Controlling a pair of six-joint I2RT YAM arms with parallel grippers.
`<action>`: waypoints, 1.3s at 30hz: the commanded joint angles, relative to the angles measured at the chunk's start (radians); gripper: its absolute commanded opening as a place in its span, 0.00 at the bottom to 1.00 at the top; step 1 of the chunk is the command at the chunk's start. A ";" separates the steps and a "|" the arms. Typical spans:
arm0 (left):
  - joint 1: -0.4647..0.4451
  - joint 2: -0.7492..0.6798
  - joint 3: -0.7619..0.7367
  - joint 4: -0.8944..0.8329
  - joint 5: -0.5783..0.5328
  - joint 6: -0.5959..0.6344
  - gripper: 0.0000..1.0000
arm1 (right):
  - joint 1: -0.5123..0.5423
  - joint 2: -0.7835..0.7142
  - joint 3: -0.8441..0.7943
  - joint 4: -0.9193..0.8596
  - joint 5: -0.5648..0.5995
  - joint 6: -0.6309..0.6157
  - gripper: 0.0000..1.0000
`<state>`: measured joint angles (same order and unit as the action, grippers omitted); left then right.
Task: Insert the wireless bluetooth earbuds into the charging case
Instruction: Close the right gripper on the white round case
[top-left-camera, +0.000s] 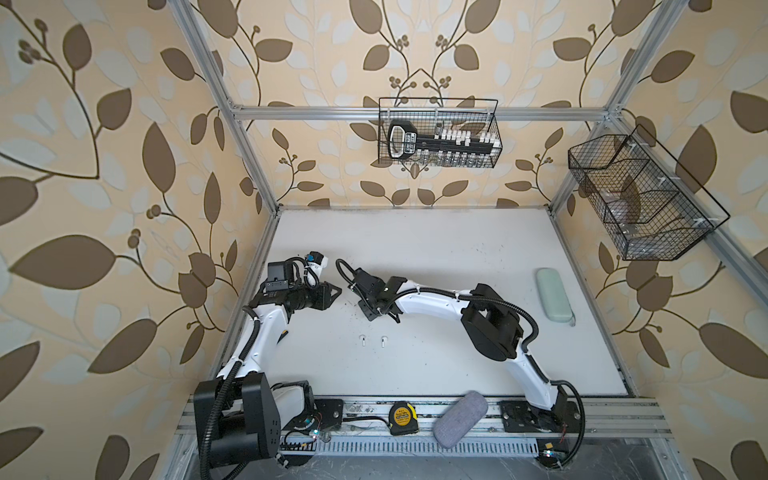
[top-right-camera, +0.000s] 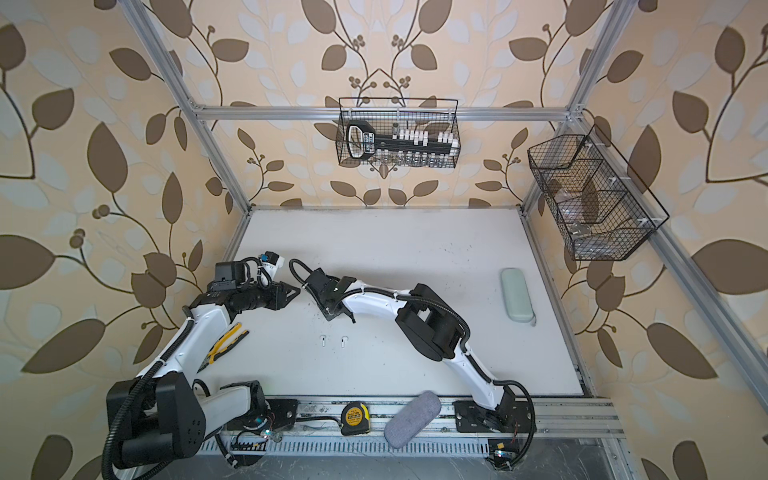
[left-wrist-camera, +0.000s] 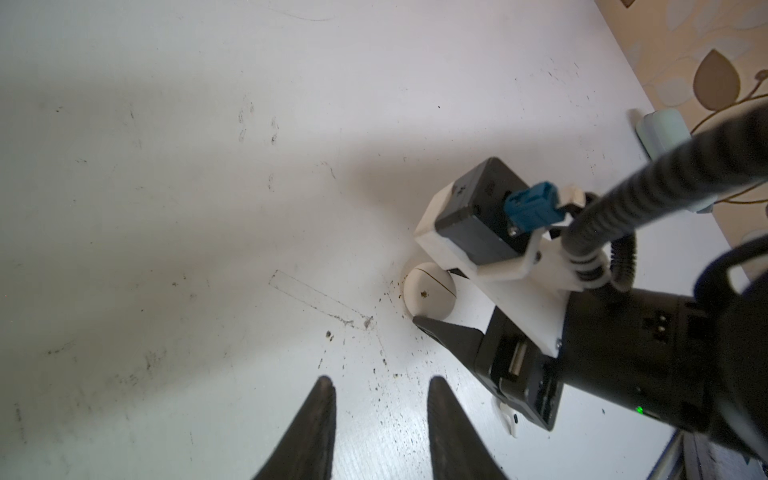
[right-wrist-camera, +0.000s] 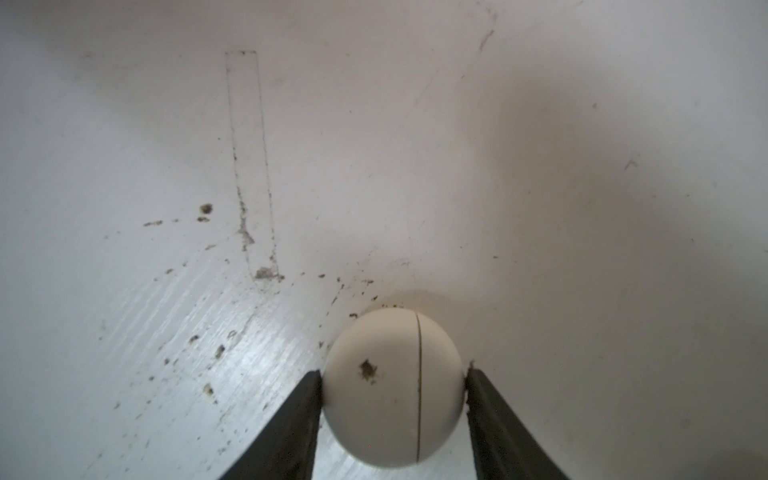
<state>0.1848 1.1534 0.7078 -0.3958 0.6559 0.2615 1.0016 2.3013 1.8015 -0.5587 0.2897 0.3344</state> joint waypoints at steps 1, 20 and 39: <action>0.009 -0.001 0.006 0.004 0.037 0.004 0.39 | 0.008 0.036 0.033 -0.033 0.017 -0.019 0.55; 0.012 0.011 0.021 -0.026 0.069 0.016 0.39 | 0.009 0.069 0.050 -0.040 0.008 -0.026 0.55; 0.013 0.074 0.096 -0.158 0.184 0.101 0.42 | 0.000 -0.155 -0.192 0.135 0.067 -0.008 0.40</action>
<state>0.1852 1.2118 0.7399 -0.4732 0.7528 0.2974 1.0023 2.2448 1.6794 -0.4778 0.3153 0.3214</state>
